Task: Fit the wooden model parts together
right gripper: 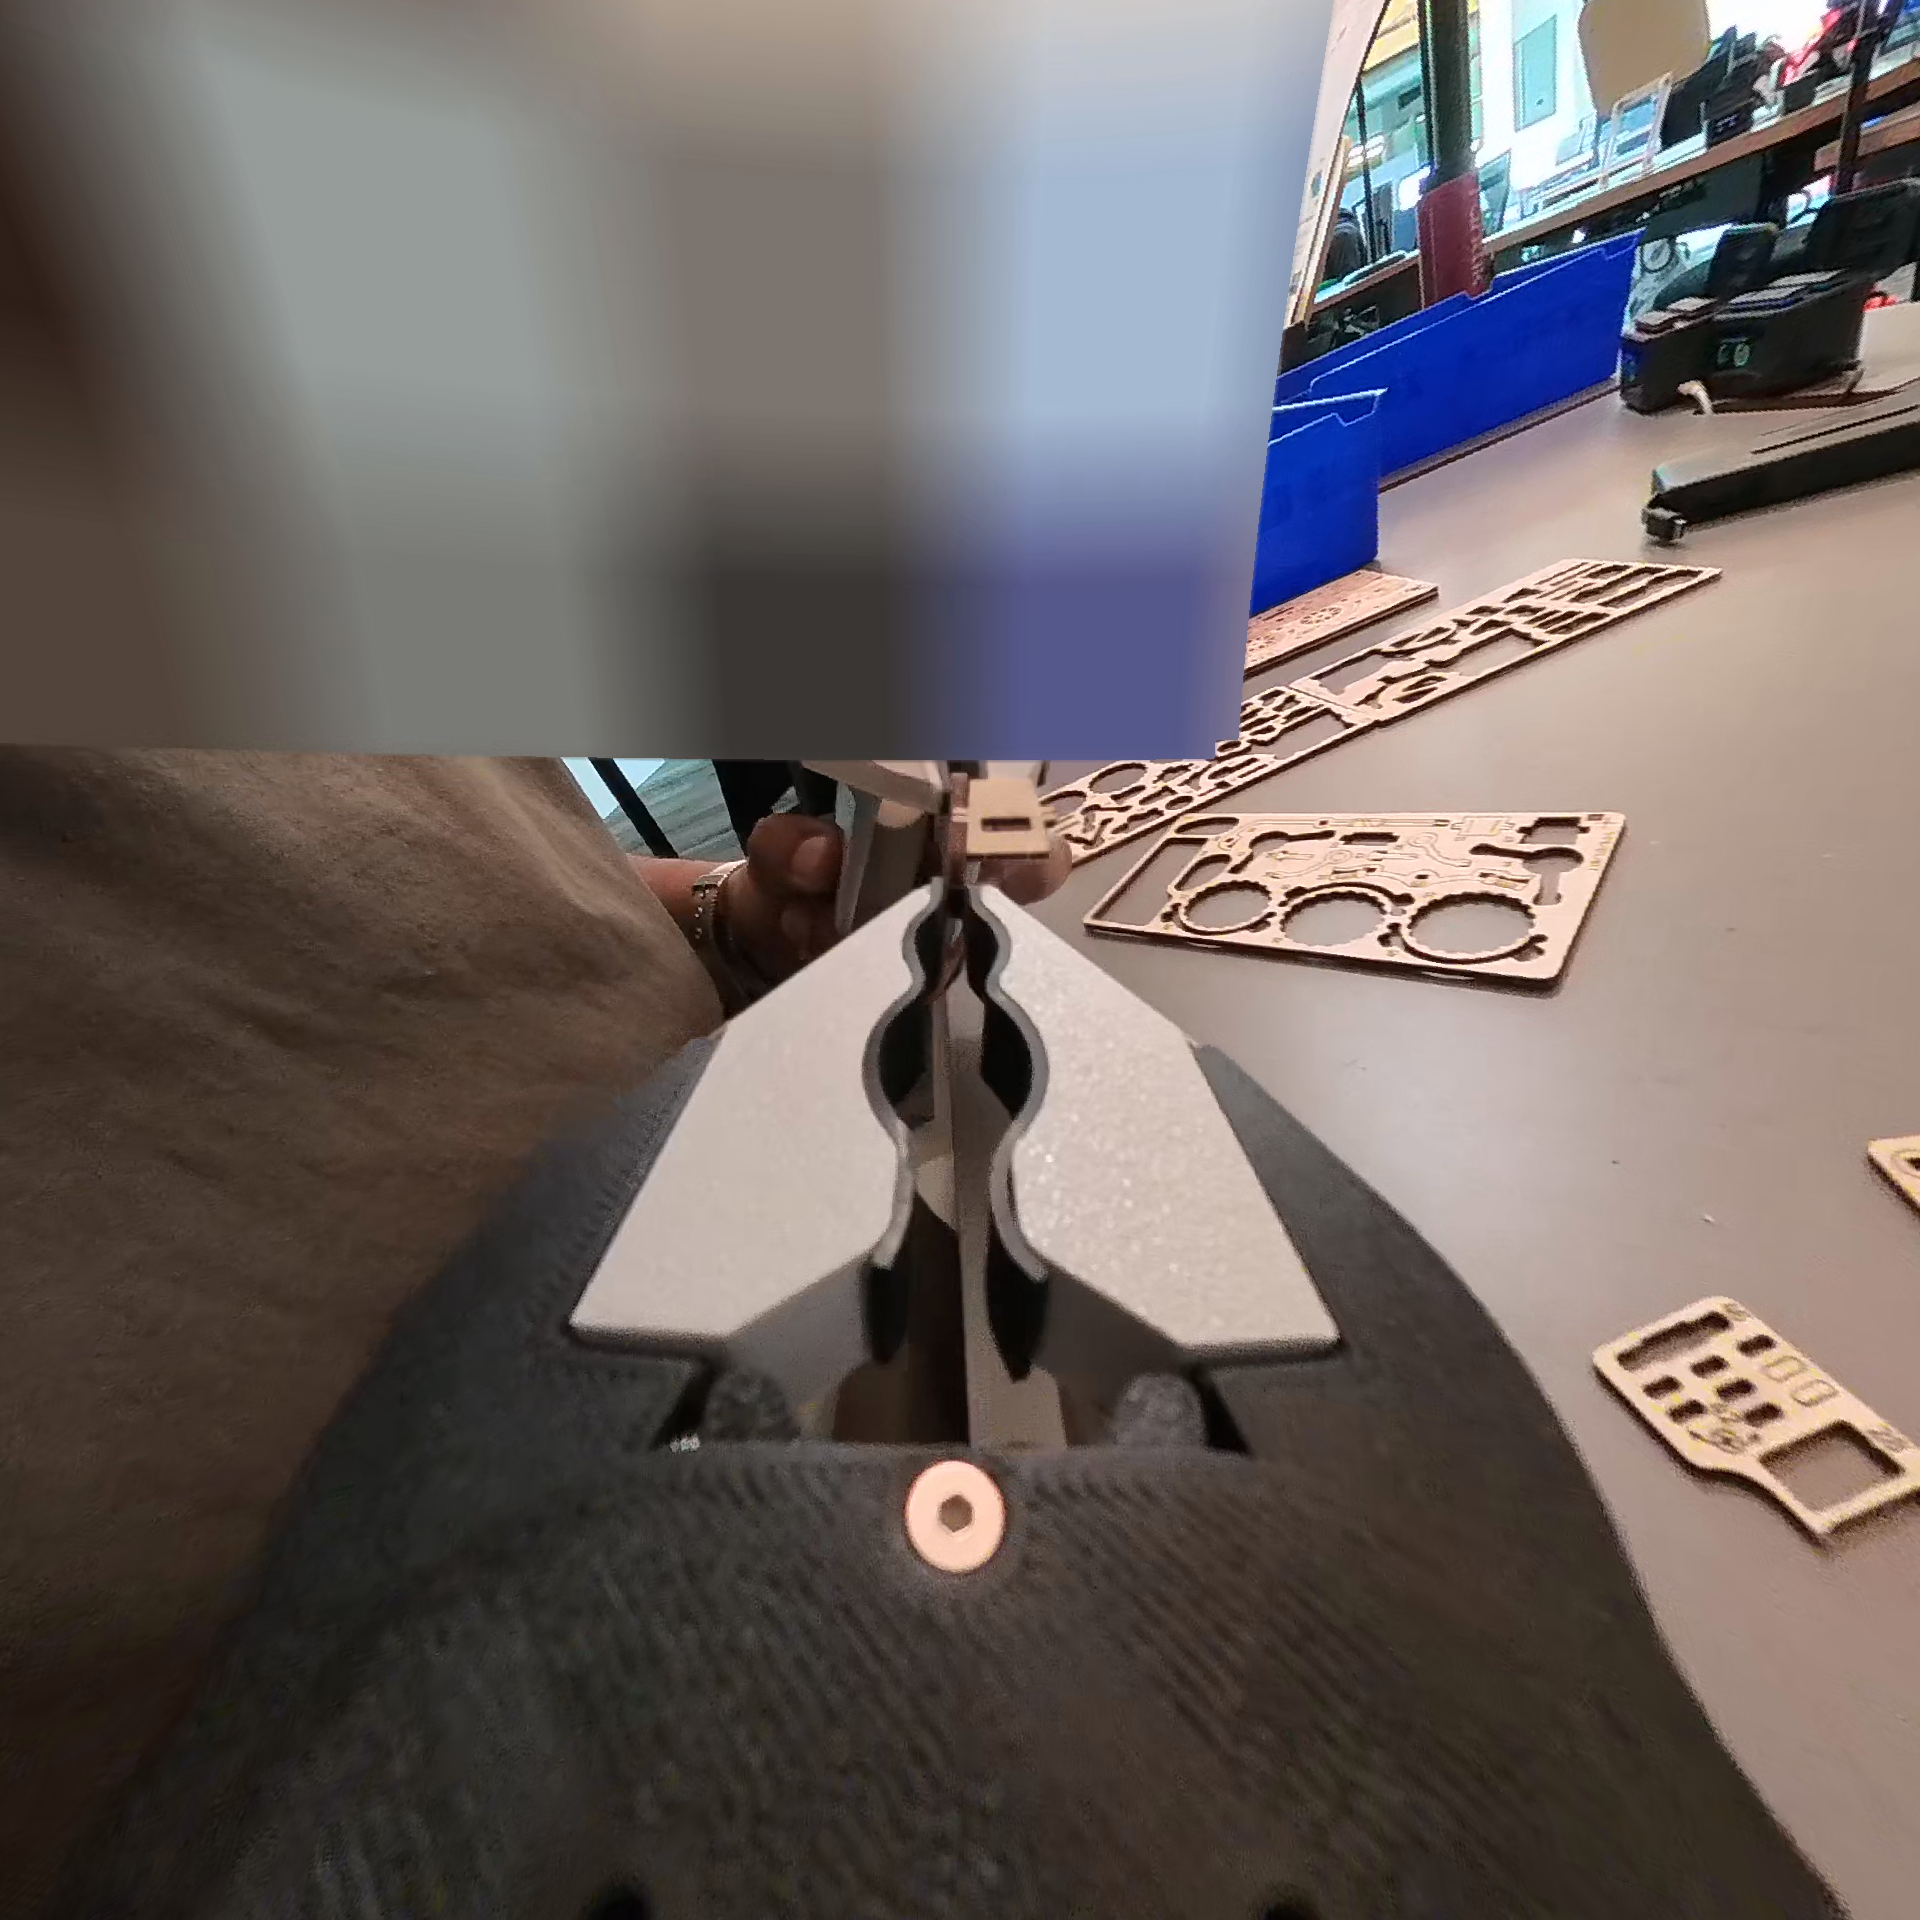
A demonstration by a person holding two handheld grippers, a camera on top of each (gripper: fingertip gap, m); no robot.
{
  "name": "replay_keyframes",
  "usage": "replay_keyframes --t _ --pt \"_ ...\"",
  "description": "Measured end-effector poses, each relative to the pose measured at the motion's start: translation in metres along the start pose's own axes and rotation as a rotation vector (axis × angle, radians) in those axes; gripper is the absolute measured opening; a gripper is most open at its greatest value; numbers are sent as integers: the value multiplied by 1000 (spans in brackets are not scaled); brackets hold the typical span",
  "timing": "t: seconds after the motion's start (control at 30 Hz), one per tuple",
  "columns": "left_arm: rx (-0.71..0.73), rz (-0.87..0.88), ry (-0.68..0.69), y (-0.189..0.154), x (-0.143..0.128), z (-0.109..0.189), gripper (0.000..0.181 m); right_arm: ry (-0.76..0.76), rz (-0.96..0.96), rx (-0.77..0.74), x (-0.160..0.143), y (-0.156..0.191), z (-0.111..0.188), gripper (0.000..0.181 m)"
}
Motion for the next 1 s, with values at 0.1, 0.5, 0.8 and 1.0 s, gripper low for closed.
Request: replay_keyframes --t 0.1,0.5,0.8,1.0 --pt "7 41 31 5 -2 -2 9 8 15 -33 1 -4 5 0" --pt "239 9 273 19 -21 -18 13 205 126 -444 -11 -35 36 1" --pt "451 -67 546 31 -49 -37 16 336 145 -496 -26 -38 22 1" --pt "498 -90 594 32 -54 -44 12 372 188 -517 -28 -35 19 1"
Point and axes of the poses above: each gripper's, where its closed fingertips meet, z back along the fingers, x out of its top, y = z × x across the jaws, the point moved 8 cm from there along z, back along the fingers, and after that the axes turned 15 degrees about y, right-handed, at the moved point
